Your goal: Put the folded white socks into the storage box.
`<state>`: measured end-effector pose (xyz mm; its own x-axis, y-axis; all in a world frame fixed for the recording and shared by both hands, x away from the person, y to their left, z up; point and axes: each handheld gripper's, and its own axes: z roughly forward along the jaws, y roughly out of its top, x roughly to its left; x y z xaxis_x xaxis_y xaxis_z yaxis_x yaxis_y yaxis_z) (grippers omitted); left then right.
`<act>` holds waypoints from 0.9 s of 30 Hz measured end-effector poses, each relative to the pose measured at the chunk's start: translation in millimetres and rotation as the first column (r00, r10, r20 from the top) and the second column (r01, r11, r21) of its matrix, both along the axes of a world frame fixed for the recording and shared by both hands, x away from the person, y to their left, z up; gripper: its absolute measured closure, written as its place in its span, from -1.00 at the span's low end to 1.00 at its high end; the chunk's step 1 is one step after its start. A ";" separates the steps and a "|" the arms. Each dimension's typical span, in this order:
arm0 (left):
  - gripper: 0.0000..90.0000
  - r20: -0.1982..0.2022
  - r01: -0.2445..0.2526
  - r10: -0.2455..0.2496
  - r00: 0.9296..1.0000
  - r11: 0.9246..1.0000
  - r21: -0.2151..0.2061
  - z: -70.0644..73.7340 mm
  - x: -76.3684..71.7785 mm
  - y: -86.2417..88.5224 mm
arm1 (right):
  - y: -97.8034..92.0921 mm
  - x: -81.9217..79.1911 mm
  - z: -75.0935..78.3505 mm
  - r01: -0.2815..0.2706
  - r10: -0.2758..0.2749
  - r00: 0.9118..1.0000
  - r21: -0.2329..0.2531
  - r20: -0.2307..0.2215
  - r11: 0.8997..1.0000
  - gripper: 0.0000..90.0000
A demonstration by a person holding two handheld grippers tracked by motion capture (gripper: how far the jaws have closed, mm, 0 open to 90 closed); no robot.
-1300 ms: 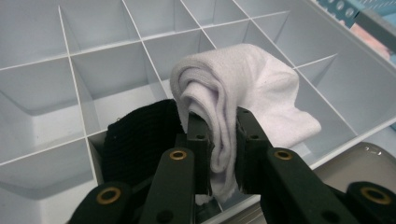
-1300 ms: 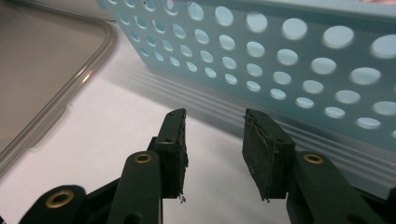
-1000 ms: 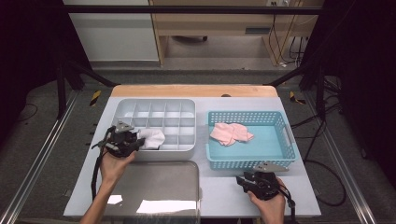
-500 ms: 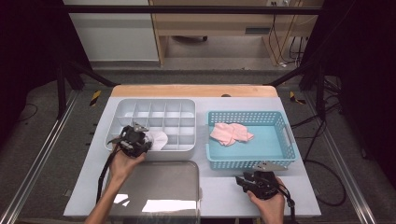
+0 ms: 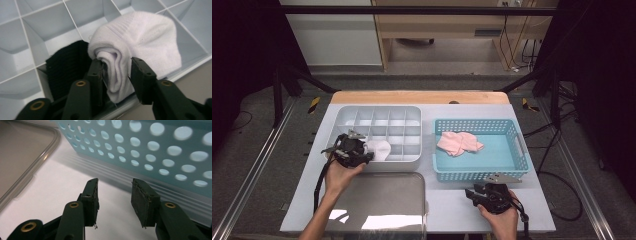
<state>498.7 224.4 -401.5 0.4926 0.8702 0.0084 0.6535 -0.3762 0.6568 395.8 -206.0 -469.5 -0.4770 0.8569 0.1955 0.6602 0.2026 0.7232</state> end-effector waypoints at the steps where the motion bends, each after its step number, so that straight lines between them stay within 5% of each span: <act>1: 0.25 0.020 -0.003 0.004 1.000 1.000 -0.013 2.9 -0.9 1.6 | -0.8 0.1 0.2 -0.001 0.001 1.000 -0.001 0.003 1.000 0.27; 5: -0.02 0.055 -0.011 0.014 0.998 0.998 -0.058 8.6 4.9 1.0 | -1.5 0.6 -0.3 0.002 -0.002 1.000 0.004 -0.003 1.000 0.27; 10: -0.29 0.025 0.002 -0.001 1.000 0.999 -0.045 1.4 22.1 -10.9 | -1.3 0.3 0.1 -0.003 0.003 1.000 0.007 -0.003 1.000 0.26; 14: -0.31 0.005 0.005 -0.005 1.000 0.999 -0.036 -8.9 28.3 -17.9 | -1.1 0.2 -0.3 -0.004 0.004 1.000 0.011 -0.012 1.000 0.26; 16: -0.21 0.011 -0.003 0.003 1.000 1.000 -0.012 -10.2 26.9 -20.4 | -0.7 0.6 -0.4 -0.006 0.006 1.000 0.009 -0.011 1.000 0.26; 20: 0.38 0.000 -0.036 0.036 0.999 0.999 0.022 -12.8 23.8 -18.6 | 0.6 0.6 -0.3 -0.011 0.011 1.000 0.006 -0.011 1.000 0.26; 24: 0.57 -0.027 -0.035 0.035 0.999 0.999 0.016 -16.9 22.7 -13.0 | 1.4 0.7 -0.3 -0.011 0.011 1.000 0.007 -0.014 1.000 0.26; 27: 0.60 -0.030 -0.030 0.032 0.999 0.997 0.064 -18.4 24.2 -17.5 | 1.8 1.0 -0.8 -0.009 0.010 1.000 0.005 -0.019 1.000 0.27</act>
